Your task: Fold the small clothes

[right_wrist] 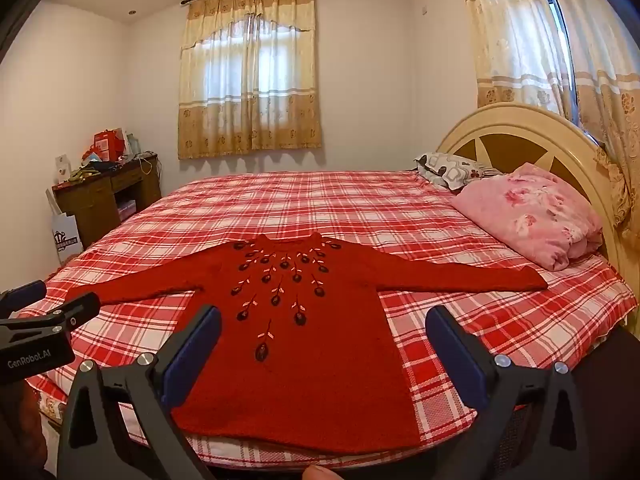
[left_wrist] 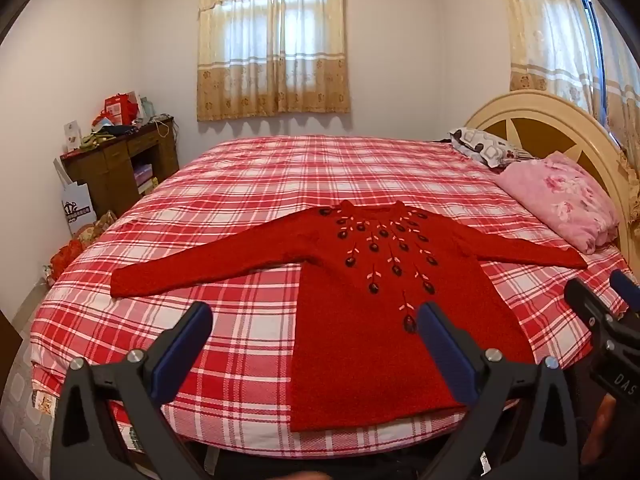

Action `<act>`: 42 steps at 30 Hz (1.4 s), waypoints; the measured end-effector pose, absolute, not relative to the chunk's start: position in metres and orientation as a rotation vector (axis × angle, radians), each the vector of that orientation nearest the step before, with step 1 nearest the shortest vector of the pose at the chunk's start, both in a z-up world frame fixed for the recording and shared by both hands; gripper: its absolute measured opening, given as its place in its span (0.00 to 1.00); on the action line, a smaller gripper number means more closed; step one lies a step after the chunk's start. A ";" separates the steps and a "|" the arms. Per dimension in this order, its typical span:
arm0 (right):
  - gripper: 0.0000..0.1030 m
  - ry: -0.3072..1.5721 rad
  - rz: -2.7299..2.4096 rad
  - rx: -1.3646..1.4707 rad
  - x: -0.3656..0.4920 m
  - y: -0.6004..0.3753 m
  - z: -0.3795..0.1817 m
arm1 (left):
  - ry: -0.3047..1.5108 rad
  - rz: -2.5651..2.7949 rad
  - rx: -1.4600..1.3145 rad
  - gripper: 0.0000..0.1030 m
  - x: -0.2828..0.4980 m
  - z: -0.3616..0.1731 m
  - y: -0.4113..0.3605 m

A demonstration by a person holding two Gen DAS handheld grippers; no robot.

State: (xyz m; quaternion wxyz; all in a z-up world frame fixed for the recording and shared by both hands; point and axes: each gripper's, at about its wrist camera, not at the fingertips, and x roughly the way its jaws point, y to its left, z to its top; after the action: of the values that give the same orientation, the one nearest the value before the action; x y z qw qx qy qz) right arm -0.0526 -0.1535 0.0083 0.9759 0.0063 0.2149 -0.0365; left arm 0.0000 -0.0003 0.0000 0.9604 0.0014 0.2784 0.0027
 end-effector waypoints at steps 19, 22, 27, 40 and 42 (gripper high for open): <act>0.99 0.433 -0.072 0.020 -0.055 -0.151 0.008 | 0.569 -0.003 -0.016 1.00 -0.003 -0.006 0.002; 0.99 0.434 -0.072 0.021 -0.055 -0.151 0.007 | 0.570 -0.003 -0.018 1.00 -0.002 -0.006 0.002; 0.99 0.434 -0.072 0.021 -0.055 -0.151 0.007 | 0.572 -0.003 -0.016 1.00 -0.002 -0.005 -0.001; 0.99 0.437 -0.072 0.025 -0.054 -0.153 0.006 | 0.575 -0.010 -0.010 1.00 0.003 -0.005 -0.002; 0.99 0.437 -0.073 0.023 -0.054 -0.153 0.006 | 0.576 -0.009 -0.010 1.00 0.003 -0.005 -0.002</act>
State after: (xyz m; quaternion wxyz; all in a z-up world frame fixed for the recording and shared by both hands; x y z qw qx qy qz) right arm -0.0543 -0.1526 0.0059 0.9755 0.0113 0.2166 -0.0364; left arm 0.0031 -0.0024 -0.0054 0.9588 -0.0050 0.2838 -0.0045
